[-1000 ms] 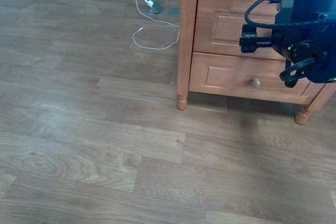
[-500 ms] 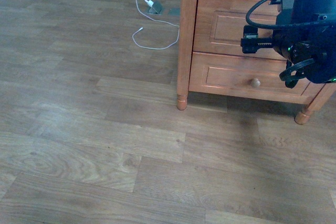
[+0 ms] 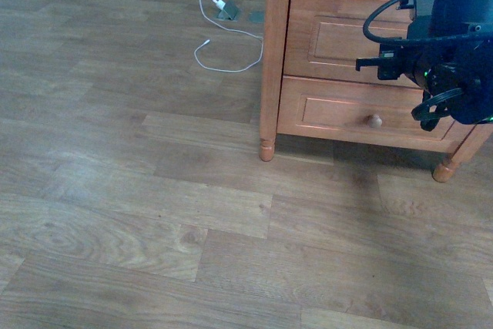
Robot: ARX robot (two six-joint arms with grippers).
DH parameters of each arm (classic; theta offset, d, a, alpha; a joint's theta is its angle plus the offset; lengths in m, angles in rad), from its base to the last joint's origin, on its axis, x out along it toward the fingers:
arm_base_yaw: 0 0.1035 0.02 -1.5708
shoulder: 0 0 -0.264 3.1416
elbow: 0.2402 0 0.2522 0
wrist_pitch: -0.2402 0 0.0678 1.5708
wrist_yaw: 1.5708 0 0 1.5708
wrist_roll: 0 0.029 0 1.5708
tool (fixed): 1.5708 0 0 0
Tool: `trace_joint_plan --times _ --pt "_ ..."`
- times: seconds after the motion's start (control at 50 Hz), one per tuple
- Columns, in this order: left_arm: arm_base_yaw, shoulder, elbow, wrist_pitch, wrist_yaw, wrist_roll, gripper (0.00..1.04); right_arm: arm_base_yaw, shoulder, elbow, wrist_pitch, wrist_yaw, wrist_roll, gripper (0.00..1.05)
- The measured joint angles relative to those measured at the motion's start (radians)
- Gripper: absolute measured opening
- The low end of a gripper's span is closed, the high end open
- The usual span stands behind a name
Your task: Put charger into drawer
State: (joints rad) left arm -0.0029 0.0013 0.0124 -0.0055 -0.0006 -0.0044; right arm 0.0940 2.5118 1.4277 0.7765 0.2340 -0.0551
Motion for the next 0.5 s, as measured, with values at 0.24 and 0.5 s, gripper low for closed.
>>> trace_joint_plan --times 0.24,0.5 --pt "0.000 0.000 0.000 0.000 0.000 0.000 0.99 0.000 -0.008 -0.037 0.030 -0.011 0.011 0.24" --pt "0.000 0.000 0.000 0.000 0.000 0.000 0.99 0.017 -0.124 -0.288 0.142 -0.032 0.067 0.24"
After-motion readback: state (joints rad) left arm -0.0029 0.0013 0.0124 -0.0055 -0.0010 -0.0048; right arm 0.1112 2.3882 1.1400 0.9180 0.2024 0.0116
